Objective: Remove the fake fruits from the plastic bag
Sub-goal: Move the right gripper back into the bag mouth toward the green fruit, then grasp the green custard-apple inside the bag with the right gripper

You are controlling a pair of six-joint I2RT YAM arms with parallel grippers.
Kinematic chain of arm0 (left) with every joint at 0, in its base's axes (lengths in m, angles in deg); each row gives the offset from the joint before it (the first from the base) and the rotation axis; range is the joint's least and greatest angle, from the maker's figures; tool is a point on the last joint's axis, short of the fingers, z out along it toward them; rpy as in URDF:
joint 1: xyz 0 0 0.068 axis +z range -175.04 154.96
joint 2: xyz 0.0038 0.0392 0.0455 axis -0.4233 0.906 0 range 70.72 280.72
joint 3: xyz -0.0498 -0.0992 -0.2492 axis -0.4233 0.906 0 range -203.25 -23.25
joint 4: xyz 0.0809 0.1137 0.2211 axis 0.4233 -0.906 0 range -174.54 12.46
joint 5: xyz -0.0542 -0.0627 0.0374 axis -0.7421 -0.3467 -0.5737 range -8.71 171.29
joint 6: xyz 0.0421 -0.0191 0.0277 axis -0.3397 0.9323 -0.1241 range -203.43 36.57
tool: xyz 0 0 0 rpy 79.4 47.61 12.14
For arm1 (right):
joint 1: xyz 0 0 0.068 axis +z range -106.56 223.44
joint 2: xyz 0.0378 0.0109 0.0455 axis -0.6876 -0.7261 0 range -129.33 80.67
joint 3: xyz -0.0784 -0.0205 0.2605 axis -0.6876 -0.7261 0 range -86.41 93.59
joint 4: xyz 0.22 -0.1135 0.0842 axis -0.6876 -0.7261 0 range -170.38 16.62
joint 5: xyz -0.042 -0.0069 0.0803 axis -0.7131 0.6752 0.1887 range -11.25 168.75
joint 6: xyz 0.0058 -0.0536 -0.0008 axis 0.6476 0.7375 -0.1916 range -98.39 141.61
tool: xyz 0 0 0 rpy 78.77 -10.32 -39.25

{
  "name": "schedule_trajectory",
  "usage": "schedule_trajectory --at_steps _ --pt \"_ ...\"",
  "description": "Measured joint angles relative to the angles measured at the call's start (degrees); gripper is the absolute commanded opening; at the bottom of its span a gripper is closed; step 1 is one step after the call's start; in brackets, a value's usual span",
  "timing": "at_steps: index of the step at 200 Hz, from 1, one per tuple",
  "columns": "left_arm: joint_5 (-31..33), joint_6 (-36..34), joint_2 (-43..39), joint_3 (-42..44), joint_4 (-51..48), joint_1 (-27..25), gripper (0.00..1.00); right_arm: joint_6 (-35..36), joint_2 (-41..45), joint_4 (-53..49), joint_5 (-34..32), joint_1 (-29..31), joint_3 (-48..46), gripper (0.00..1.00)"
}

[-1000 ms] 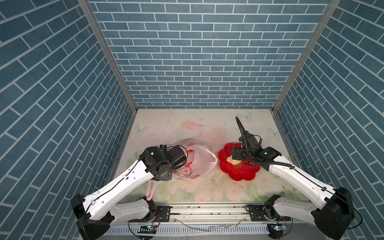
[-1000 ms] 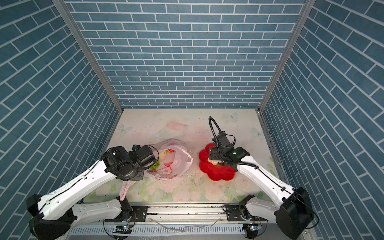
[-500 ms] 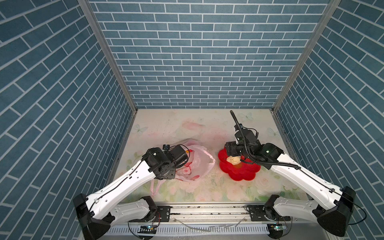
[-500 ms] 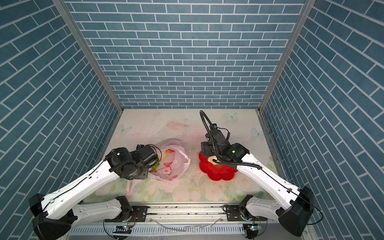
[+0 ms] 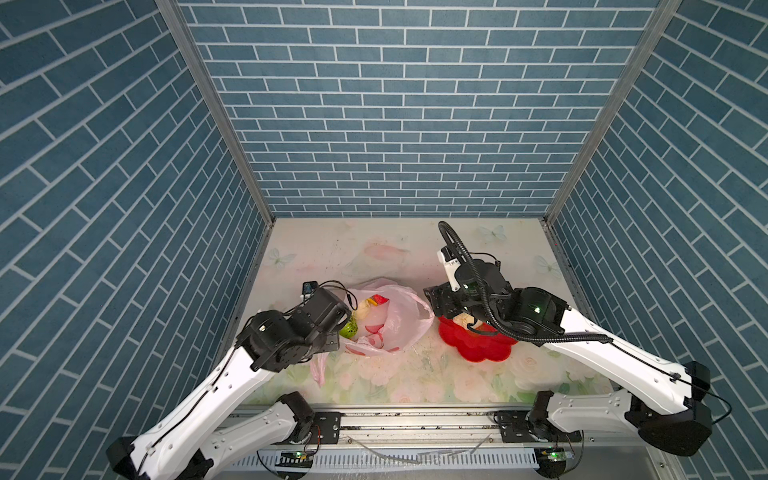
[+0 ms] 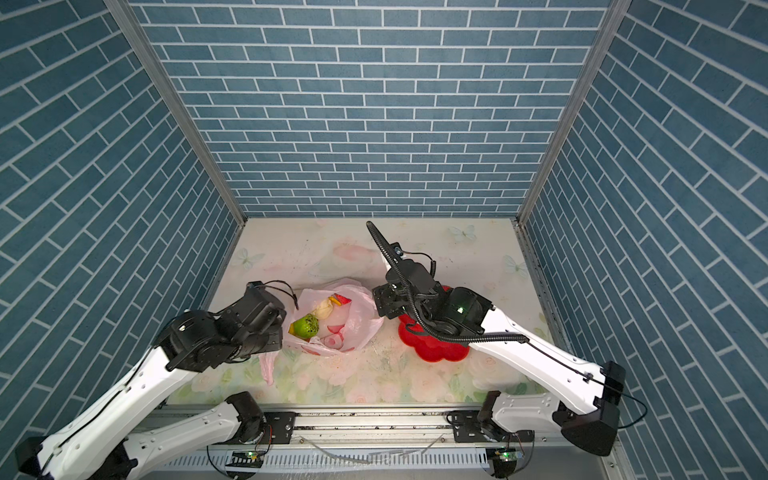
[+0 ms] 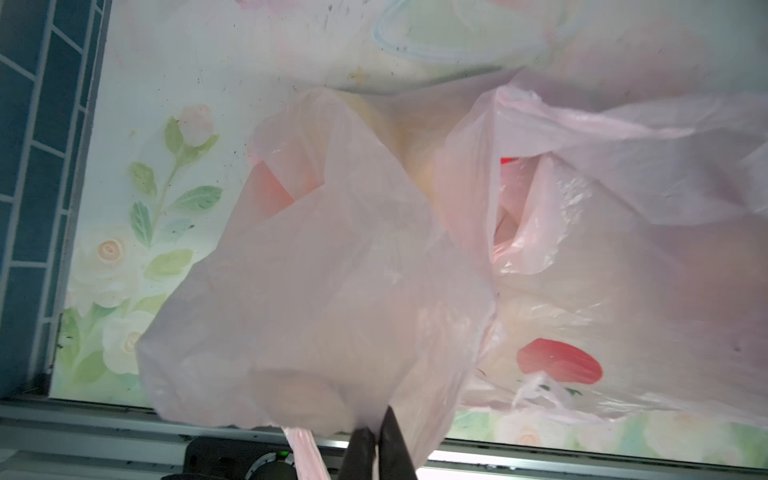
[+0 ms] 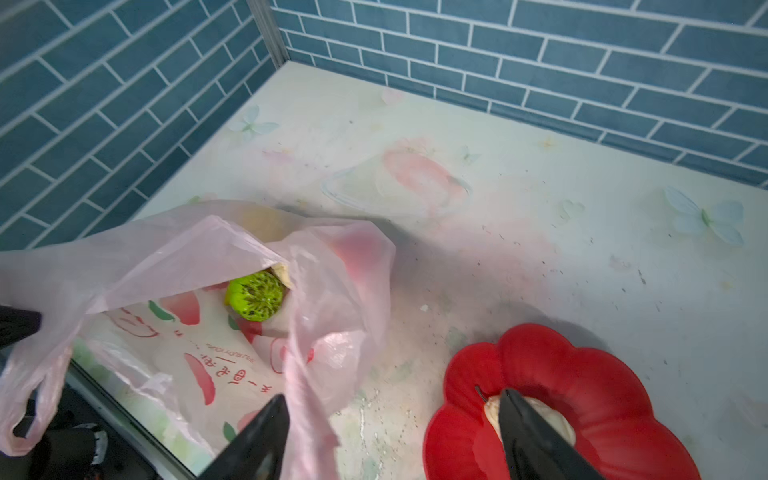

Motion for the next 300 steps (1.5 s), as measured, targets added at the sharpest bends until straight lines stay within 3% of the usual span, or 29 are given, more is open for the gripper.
schedule_trajectory --at_steps 24,78,152,216,252,300 --pt "-2.75 0.15 -5.62 1.73 2.47 3.74 0.00 0.59 -5.01 2.62 0.59 2.56 3.93 0.77" --pt "-6.95 1.27 -13.38 7.19 8.26 8.79 0.00 -0.31 -18.64 7.85 6.91 5.49 6.29 0.65" --pt "-8.81 9.90 -21.07 12.85 16.79 9.27 0.00 -0.42 -27.54 12.59 20.85 7.76 4.20 0.59" --pt "-4.44 19.71 -32.54 15.37 17.16 9.27 0.00 1.07 -32.48 12.85 32.04 9.53 -1.92 0.54" --pt "-3.39 24.00 -36.17 18.38 16.81 9.27 0.00 1.90 -32.92 10.12 31.15 9.73 -3.15 0.59" --pt "-3.48 26.99 -39.10 20.76 16.39 9.27 0.00 1.79 -33.05 8.09 20.83 9.75 -1.46 0.75"
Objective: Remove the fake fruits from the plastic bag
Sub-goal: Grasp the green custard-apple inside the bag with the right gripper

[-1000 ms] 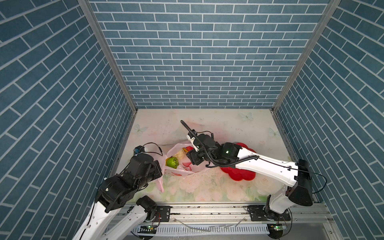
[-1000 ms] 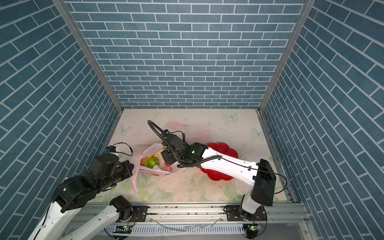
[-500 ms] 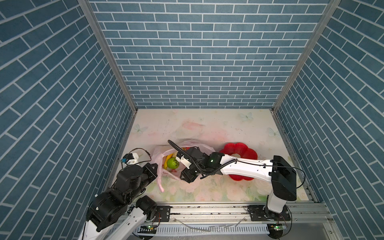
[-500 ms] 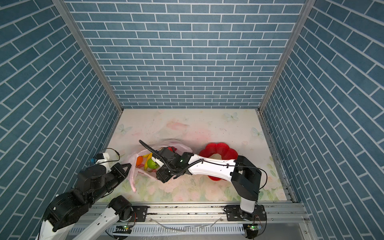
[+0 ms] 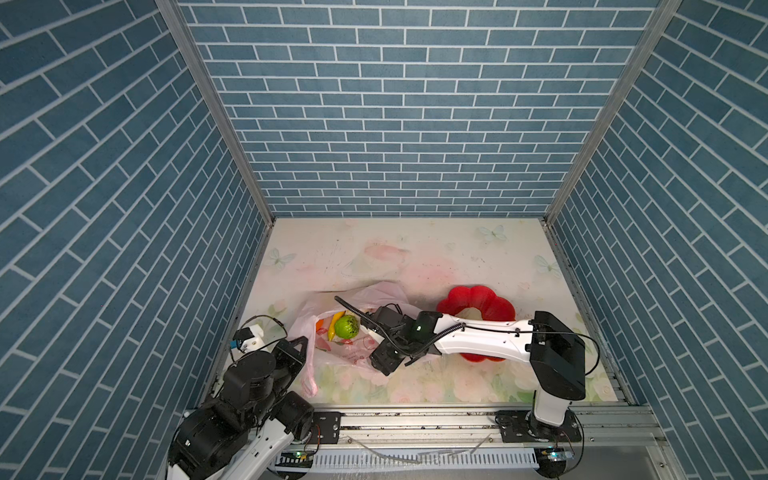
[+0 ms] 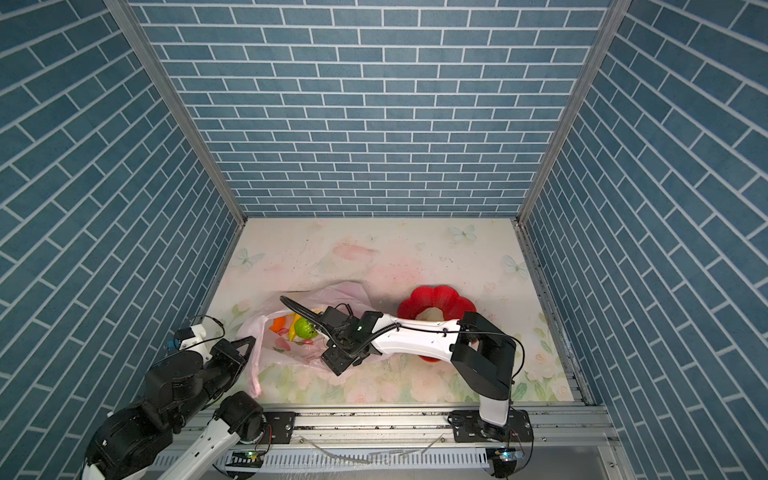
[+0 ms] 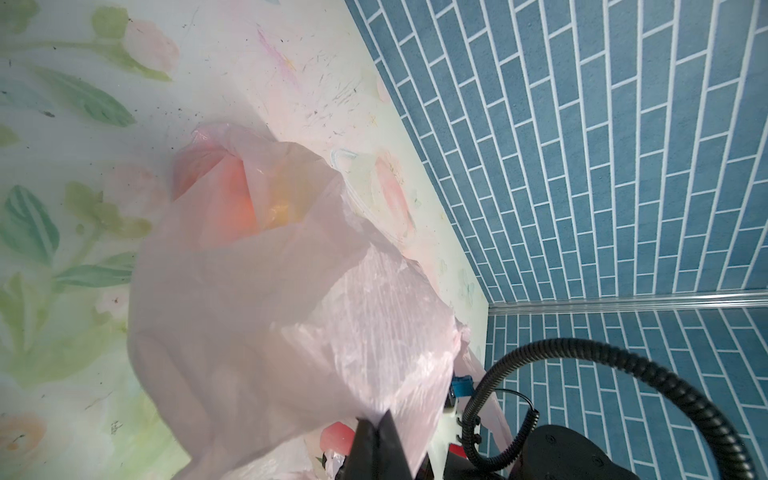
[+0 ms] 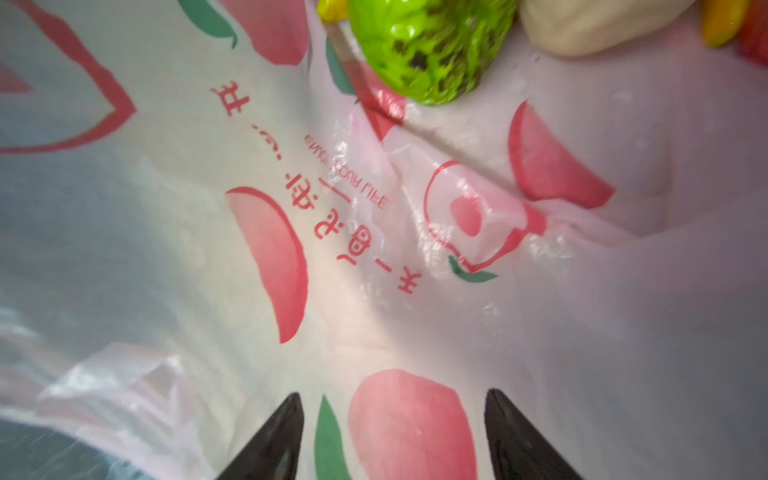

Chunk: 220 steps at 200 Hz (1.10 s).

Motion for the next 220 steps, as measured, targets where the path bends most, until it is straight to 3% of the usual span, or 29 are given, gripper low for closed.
schedule_trajectory --at_steps 54,143,190,220 --pt "-1.95 0.35 -0.22 0.61 0.02 0.00 0.00 -5.95 -8.55 3.39 -6.64 -0.07 13.55 0.80" --pt "-3.91 0.31 -2.34 1.36 -0.61 0.00 0.00 -10.67 -21.59 4.85 -7.32 -2.08 26.84 0.90" --pt "-3.98 0.35 -3.96 2.86 -0.83 0.00 0.00 -12.04 -25.55 4.33 -6.78 -3.39 29.22 0.88" --pt "-4.13 0.39 -4.63 4.07 -0.85 0.00 0.00 -12.92 -26.69 4.00 -6.56 -3.67 29.40 0.81"
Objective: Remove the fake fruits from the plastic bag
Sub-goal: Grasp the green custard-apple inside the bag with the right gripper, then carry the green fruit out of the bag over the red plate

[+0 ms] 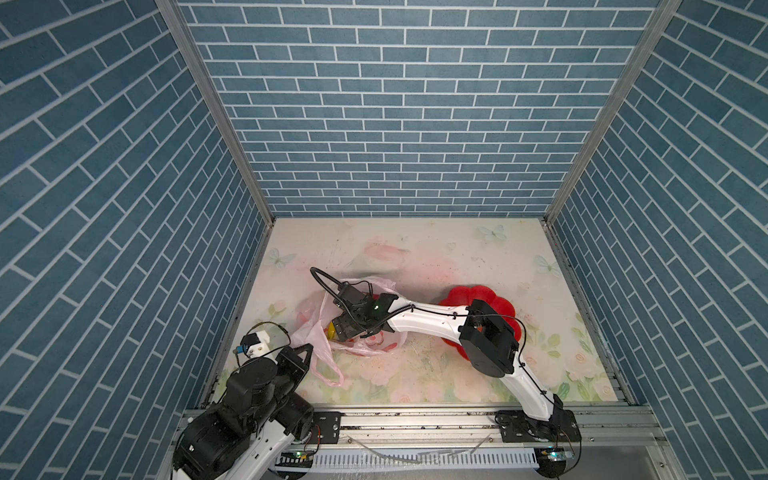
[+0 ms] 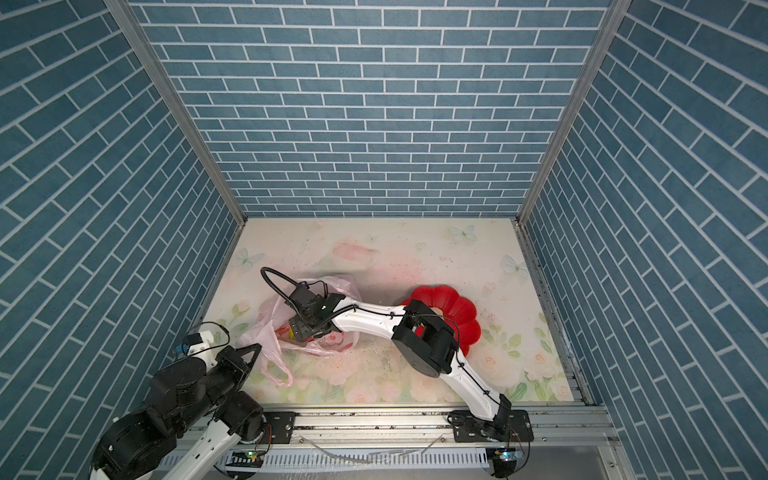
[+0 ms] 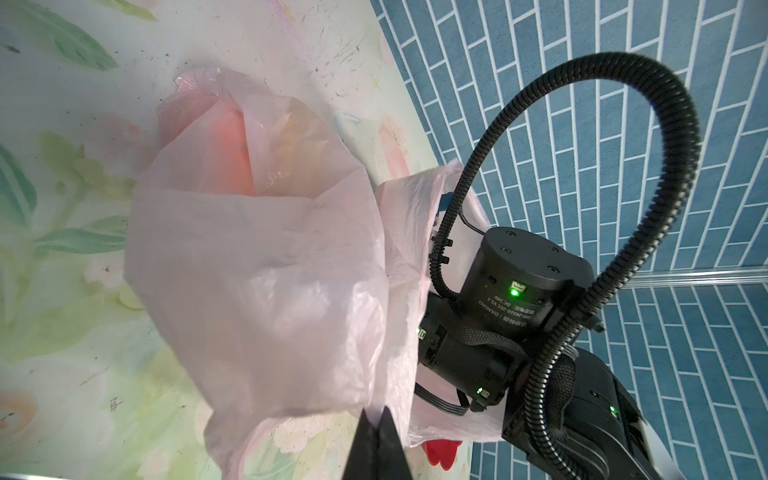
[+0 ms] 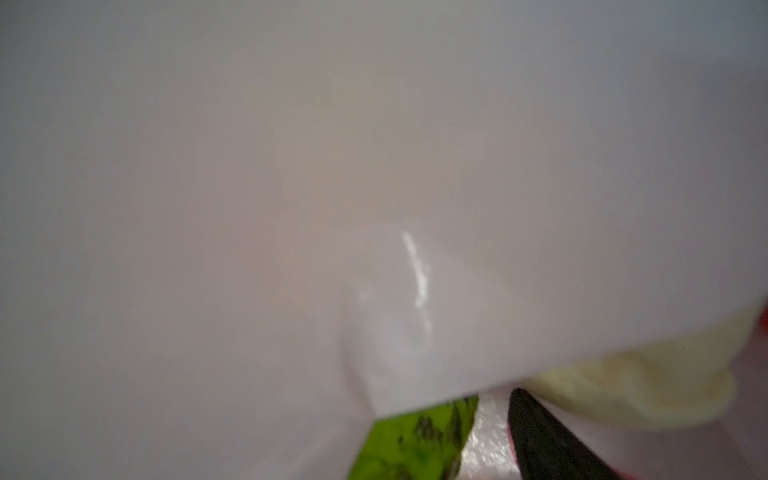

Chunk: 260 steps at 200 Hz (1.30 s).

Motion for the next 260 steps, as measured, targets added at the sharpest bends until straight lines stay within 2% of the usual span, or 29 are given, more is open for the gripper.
schedule_trajectory --at_steps 44,68,109,149,196,260 --pt "0.02 -0.02 -0.33 1.64 0.04 0.00 0.00 -0.52 -0.33 0.74 0.13 -0.24 0.00 0.67" --pt "0.09 -0.02 -0.68 2.71 0.04 0.00 0.00 -0.52 -0.28 1.88 0.13 -0.52 -0.17 0.54" --pt "0.48 0.39 -2.01 5.22 0.68 0.00 0.00 0.46 2.56 2.99 0.15 -0.92 -4.00 0.41" --pt "3.21 0.33 -1.36 5.49 3.19 0.00 0.00 2.40 11.58 2.64 1.14 -0.96 -9.22 0.36" --pt "6.47 -1.25 3.08 4.13 8.26 0.00 0.00 4.79 22.10 0.52 3.19 -0.96 -11.85 0.34" --pt "6.54 -2.47 5.97 4.00 13.29 0.00 0.00 8.66 29.86 -4.07 1.99 -1.07 -11.89 0.32"
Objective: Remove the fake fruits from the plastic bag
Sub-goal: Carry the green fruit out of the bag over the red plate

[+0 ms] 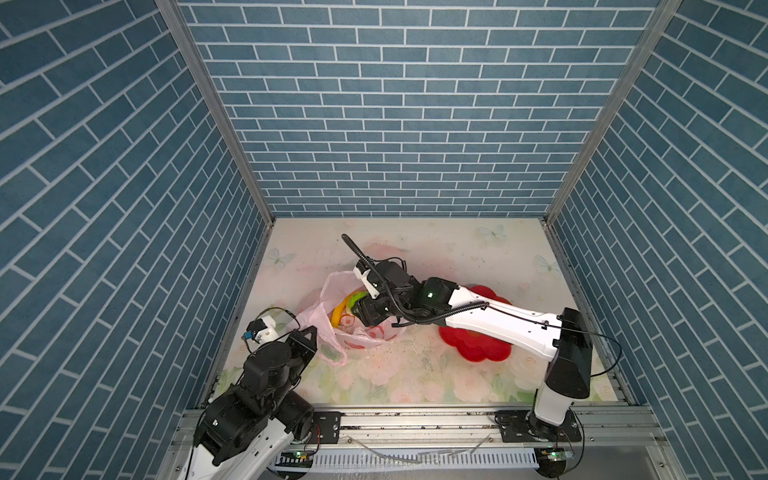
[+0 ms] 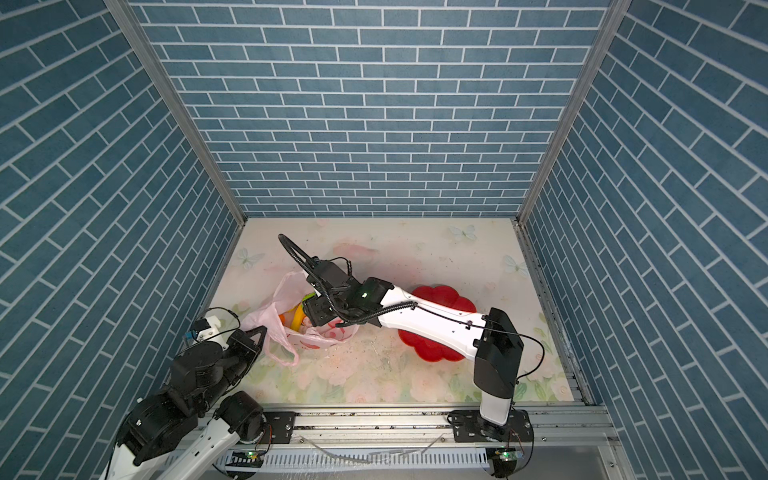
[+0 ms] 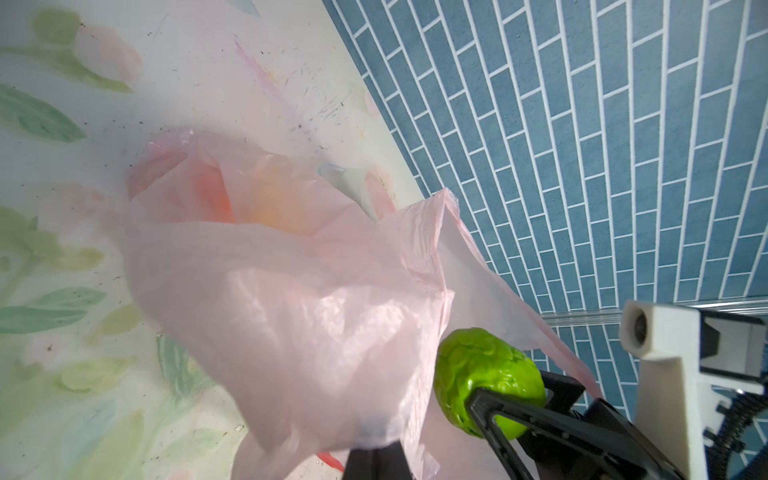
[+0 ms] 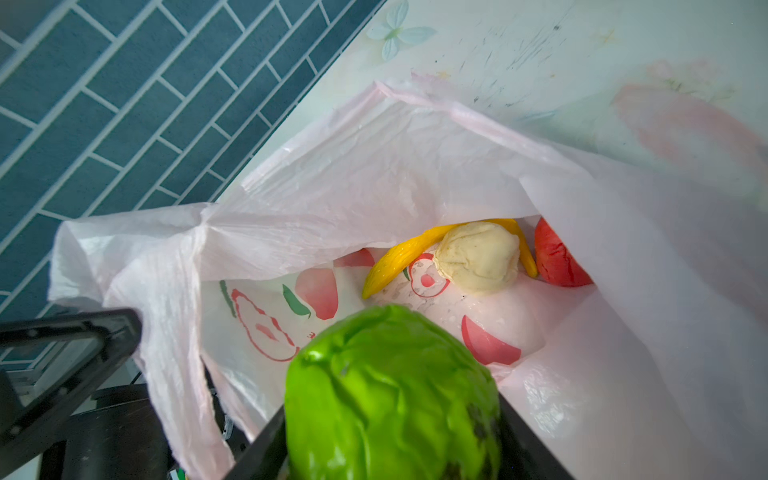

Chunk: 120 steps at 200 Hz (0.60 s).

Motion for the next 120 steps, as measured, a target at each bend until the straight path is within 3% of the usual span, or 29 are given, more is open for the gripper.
schedule_trajectory --at_steps 41,83,120 --pt "-0.46 -0.02 0.48 0.02 1.81 0.00 0.00 2.45 3.45 -0.85 -2.27 -2.23 3.61 0.31" --pt "-0.94 -0.11 0.96 0.04 2.34 0.00 0.00 3.04 10.51 -0.44 -5.03 -9.75 3.30 0.31" --pt "-1.31 -0.13 0.96 0.55 2.38 0.00 0.00 2.78 20.22 -0.33 -8.98 -18.71 -7.21 0.30"
